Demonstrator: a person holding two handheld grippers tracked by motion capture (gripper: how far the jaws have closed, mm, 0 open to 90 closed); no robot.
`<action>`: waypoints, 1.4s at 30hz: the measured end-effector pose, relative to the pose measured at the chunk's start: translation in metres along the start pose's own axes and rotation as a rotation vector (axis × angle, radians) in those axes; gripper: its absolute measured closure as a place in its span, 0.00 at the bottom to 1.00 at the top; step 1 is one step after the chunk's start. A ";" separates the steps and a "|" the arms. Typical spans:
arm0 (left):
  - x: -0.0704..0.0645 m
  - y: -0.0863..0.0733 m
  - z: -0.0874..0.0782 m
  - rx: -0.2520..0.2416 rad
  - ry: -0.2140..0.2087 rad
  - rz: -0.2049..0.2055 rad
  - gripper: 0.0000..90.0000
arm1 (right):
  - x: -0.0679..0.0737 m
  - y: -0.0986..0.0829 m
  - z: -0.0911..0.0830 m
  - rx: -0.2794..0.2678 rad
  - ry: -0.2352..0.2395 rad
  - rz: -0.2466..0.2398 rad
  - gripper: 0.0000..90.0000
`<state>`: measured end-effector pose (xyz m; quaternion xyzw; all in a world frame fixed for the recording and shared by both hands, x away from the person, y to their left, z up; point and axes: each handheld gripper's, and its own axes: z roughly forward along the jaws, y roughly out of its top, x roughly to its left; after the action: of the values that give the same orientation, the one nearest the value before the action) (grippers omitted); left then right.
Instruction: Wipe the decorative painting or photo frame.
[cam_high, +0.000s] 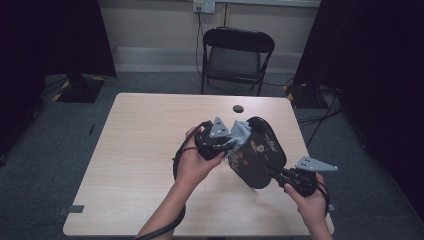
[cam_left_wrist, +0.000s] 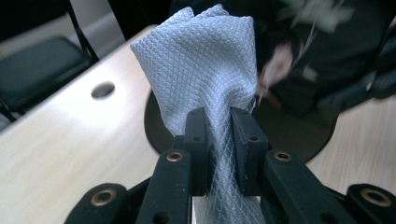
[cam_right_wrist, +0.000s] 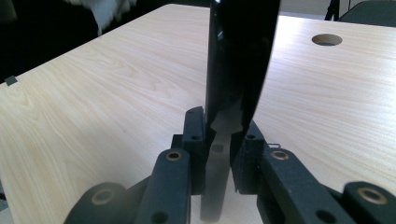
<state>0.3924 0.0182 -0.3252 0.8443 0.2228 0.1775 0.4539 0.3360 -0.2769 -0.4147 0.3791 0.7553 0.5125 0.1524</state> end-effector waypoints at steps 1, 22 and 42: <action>-0.001 0.005 -0.001 -0.005 -0.005 0.003 0.87 | 0.000 0.000 0.000 0.001 -0.001 0.001 0.88; -0.016 -0.007 0.030 0.047 -0.040 0.016 0.87 | 0.000 0.000 0.000 0.002 0.000 -0.001 0.88; -0.024 -0.068 0.061 0.150 -0.077 -0.039 0.87 | 0.001 0.000 0.000 0.002 -0.002 0.002 0.88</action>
<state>0.3885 -0.0038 -0.4171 0.8777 0.2343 0.1189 0.4008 0.3360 -0.2760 -0.4145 0.3806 0.7554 0.5112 0.1523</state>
